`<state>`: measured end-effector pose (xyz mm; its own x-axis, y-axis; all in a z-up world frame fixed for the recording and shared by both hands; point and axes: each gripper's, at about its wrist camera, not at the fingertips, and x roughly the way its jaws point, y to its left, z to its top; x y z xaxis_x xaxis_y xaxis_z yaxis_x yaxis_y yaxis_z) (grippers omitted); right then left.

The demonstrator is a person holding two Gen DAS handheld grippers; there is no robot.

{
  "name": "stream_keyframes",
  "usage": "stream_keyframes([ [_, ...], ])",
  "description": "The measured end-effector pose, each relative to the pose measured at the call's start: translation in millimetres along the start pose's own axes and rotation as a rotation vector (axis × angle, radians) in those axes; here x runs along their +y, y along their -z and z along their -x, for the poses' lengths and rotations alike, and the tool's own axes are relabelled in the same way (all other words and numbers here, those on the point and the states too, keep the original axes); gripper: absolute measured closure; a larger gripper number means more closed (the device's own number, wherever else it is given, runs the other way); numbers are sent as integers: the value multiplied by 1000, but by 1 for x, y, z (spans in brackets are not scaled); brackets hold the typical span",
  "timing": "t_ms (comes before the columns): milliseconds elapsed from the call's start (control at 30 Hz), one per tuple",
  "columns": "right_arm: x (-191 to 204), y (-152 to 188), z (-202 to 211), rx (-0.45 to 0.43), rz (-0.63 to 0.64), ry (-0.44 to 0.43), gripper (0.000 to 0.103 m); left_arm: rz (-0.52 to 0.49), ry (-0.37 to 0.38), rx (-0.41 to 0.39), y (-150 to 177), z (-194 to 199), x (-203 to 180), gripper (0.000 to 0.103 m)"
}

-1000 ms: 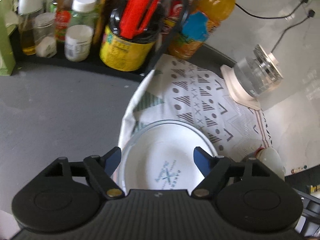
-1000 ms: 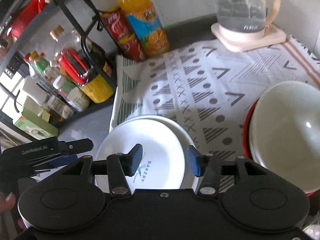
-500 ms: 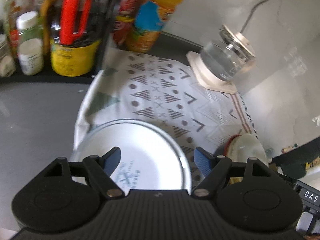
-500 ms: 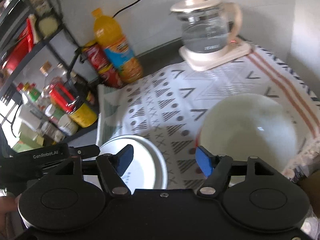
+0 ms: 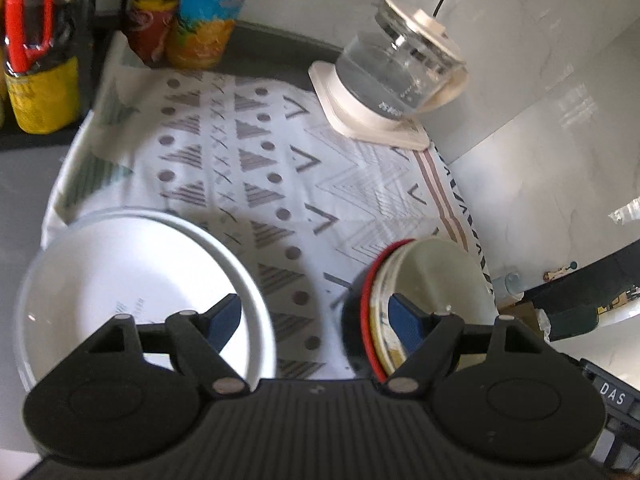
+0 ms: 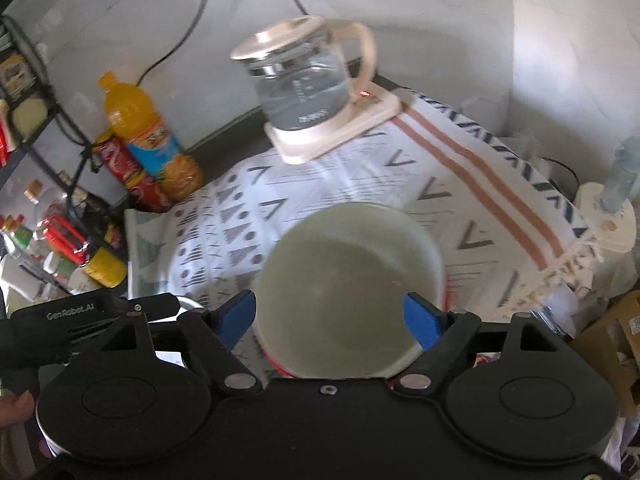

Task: Organize plates and bowls
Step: 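Move both grippers to the rim of the red-and-black bowl stack, then close both grippers on the red-and-black bowl rim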

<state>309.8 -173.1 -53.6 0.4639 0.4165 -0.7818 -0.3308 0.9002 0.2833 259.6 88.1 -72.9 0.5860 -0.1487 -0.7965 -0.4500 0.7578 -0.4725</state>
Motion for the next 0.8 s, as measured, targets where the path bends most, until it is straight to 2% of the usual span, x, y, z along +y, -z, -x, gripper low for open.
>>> stream_keyframes([
  [167, -24, -5, -8, 24, -13, 20, 23, 13, -5, 11, 4, -16, -16, 24],
  [467, -48, -14, -33, 85, -14, -10, 25, 47, 14, 19, 13, -44, -34, 25],
  [667, -57, -15, -57, 151, -27, -21, 34, 91, 19, 36, 20, -62, -38, 28],
  [800, -63, -17, -69, 188, -28, -24, 45, 116, 14, 41, 23, -72, -40, 37],
])
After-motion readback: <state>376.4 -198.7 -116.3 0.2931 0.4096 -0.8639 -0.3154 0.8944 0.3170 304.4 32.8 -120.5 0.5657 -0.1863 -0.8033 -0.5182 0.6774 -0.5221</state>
